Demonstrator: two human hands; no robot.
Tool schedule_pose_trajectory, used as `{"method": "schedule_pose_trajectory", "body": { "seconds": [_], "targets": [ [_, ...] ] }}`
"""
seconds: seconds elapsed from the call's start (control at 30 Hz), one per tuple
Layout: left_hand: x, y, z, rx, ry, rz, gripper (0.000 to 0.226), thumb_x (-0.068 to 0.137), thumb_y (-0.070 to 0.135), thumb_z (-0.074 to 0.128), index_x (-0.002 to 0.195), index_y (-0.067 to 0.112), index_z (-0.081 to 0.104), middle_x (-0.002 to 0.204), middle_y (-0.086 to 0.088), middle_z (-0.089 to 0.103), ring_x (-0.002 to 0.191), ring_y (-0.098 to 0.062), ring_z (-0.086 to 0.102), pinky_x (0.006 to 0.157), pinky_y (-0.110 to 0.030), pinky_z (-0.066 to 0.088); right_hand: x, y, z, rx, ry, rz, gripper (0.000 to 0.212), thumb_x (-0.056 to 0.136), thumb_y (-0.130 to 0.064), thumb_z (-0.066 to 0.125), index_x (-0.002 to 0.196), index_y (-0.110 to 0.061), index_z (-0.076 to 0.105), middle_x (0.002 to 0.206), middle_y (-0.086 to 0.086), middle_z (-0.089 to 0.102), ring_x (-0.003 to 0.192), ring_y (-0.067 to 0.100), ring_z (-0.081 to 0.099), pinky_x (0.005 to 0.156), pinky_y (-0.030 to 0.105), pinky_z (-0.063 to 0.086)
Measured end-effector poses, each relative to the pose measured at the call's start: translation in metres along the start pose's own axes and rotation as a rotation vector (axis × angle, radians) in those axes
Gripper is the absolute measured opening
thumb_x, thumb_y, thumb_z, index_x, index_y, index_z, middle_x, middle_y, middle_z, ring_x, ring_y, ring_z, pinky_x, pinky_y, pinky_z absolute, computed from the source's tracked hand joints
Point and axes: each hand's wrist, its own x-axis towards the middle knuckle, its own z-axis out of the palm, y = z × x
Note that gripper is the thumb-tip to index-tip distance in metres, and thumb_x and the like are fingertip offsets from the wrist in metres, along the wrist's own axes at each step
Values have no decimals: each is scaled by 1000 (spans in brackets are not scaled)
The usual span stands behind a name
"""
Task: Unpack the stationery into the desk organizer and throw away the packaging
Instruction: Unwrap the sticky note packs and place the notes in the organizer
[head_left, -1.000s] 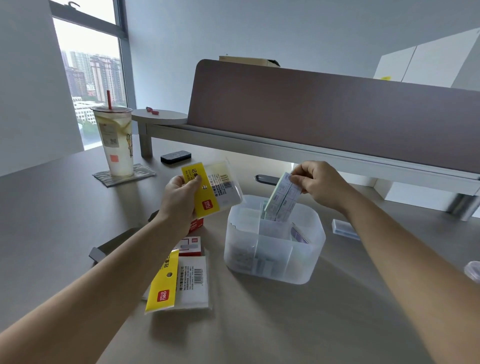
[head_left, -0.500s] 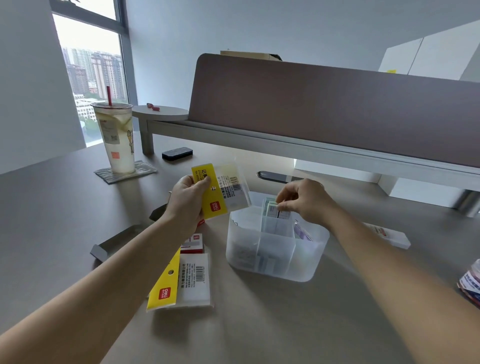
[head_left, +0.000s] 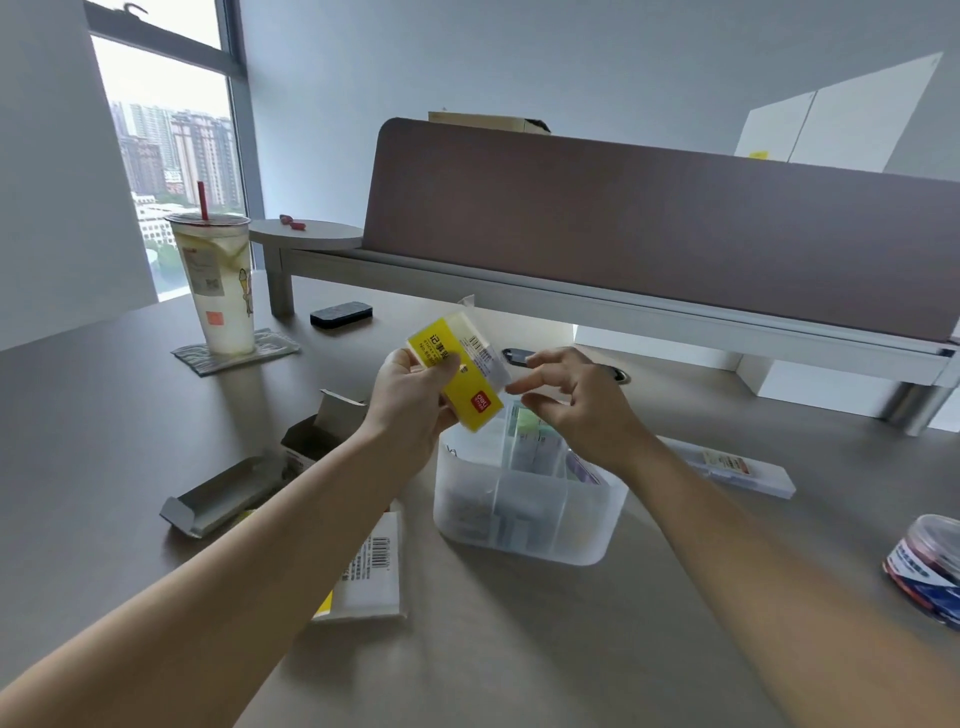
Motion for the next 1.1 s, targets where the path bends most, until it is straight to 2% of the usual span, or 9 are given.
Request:
{"method": "schedule_pose_trajectory", "body": {
  "seconds": [0.13,0.37,0.47,0.57,0.73,0.83,0.9,1.0,1.1],
  "targets": [
    [-4,-1,-2,5,-70,8,10,91,7,43,88,12,51,92,-9,60,80,-24,60,62,-38,56,1,1,-1,-57,-2,31,27,87,-16,54,112,-14,63,136,9,44,127,21,38,105,34,31],
    [-4,3,-6,32,-57,47,15,92,9,41,86,17,53,88,-2,61,77,-18,60,53,-28,56,4,0,-6,60,24,99,38,82,-34,58,111,-9,61,127,6,54,116,17,46,93,26,34],
    [-3,3,-6,25,-66,52,16,92,9,41,85,18,53,88,-1,60,78,-17,60,54,-28,56,5,-3,-9,163,-21,141,34,80,-32,61,104,-7,63,114,3,56,105,15,49,90,29,40],
    [-3,3,-5,16,-88,61,18,92,9,41,85,20,53,89,0,60,79,-17,60,62,-33,55,7,-1,-11,256,-67,170,28,79,-28,63,97,-6,64,115,7,58,96,14,54,86,25,45],
    [-2,4,-5,36,-108,90,17,92,9,41,87,20,53,90,1,60,80,-17,60,58,-28,57,5,-5,-15,403,-75,220,11,80,-19,63,86,-10,63,98,3,63,82,8,57,82,21,46],
    [-1,4,-5,61,-106,95,16,92,9,41,91,19,53,92,1,60,82,-17,59,69,-36,53,4,-8,-16,455,-76,218,7,80,-16,62,73,-18,62,85,-5,63,77,6,56,76,15,46],
    [0,5,-6,66,-101,96,14,92,9,40,100,15,51,93,0,59,83,-18,59,73,-38,51,4,-8,-16,505,-72,241,9,81,-18,60,72,-19,62,81,-5,64,76,8,56,78,19,46],
    [0,5,-6,82,-97,96,17,92,10,40,107,12,47,94,0,59,84,-18,58,74,-36,51,7,-6,-14,562,-60,290,12,82,-23,59,71,-19,62,83,-1,65,86,18,54,89,33,41],
    [0,4,-8,100,-109,101,16,92,11,40,107,12,47,94,1,59,84,-18,59,73,-35,52,9,-3,-12,608,-52,323,12,82,-23,59,71,-16,61,83,1,66,93,23,52,88,34,39]
  ]
}}
